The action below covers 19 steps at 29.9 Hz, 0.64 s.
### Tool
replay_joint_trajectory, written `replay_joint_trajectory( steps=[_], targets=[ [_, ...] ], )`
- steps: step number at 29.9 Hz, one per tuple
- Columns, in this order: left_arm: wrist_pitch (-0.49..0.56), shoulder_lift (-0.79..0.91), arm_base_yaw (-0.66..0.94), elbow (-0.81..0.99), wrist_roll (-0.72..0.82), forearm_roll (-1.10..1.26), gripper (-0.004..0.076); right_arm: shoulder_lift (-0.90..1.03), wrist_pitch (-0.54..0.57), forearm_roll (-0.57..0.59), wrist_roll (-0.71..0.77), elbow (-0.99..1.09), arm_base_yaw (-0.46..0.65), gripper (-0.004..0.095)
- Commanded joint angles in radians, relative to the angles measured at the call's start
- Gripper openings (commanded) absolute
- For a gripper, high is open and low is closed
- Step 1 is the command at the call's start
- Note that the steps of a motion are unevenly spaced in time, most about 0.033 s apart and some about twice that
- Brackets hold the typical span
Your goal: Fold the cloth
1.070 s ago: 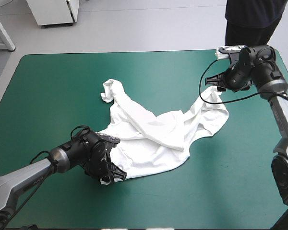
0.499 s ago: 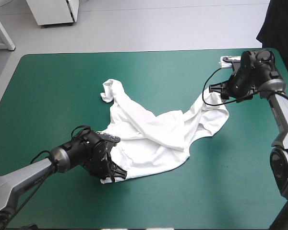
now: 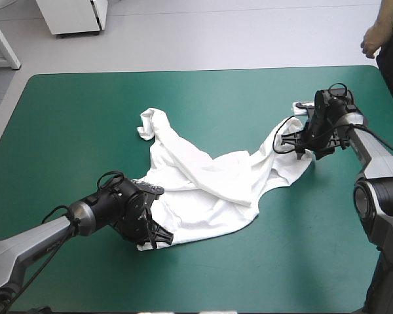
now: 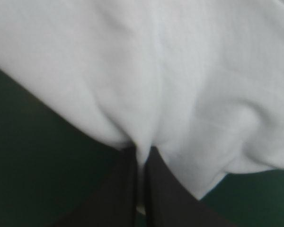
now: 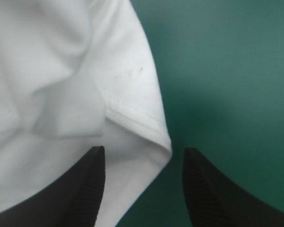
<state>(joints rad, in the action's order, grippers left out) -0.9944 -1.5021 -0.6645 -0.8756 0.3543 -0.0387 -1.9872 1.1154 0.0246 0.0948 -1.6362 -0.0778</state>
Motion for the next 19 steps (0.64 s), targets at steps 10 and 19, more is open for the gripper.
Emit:
replay_joint_trajectory(
  steps=[10, 19],
  targets=[
    [0.033, 0.001, 0.0, 0.0, 0.009, -0.031, -0.0022, -0.032, -0.005, -0.011, -0.016, -0.022, 0.026, 0.0225],
    [-0.042, 0.026, 0.0, -0.199, 0.009, -0.144, -0.0022, 0.047, 0.04, -0.07, -0.034, -0.031, 0.026, -0.0017]
  ],
)
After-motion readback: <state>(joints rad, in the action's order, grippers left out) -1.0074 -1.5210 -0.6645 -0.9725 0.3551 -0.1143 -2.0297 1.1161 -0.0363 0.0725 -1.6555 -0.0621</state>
